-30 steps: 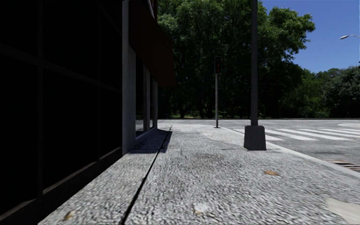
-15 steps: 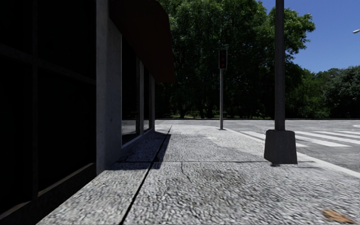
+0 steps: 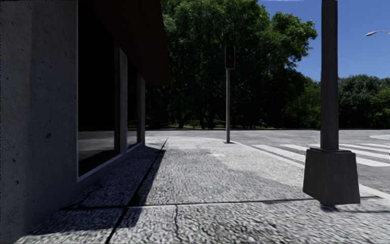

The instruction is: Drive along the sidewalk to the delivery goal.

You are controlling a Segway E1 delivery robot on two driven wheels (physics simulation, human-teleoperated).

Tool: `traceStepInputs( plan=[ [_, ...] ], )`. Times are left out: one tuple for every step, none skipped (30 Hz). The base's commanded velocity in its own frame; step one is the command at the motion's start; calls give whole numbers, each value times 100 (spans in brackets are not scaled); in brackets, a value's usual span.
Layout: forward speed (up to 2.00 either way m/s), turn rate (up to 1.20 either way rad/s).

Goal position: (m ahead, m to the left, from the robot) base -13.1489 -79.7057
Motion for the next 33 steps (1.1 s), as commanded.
traceStepInputs(
  plan=[
    [200, -40],
    [200, -44],
    [200, -45],
    [200, -45],
    [200, -46],
    [200, -46],
    [200, -46],
    [200, -46],
    [200, -46],
    [199, -46],
    [199, -46],
    [199, -46],
    [199, -46],
    [198, -46],
    [198, -46],
    [198, -46],
    [197, -46],
    [196, -46],
    [196, -46],
    [193, -46],
    [189, -47],
    [189, -47],
    [184, -49],
    [182, -51],
    [180, -52],
    [180, -52],
    [180, -53],
    [180, -53],
    [180, -53],
    [180, -53],
    [180, -53],
    [180, -53],
    [180, -53]
  ],
)
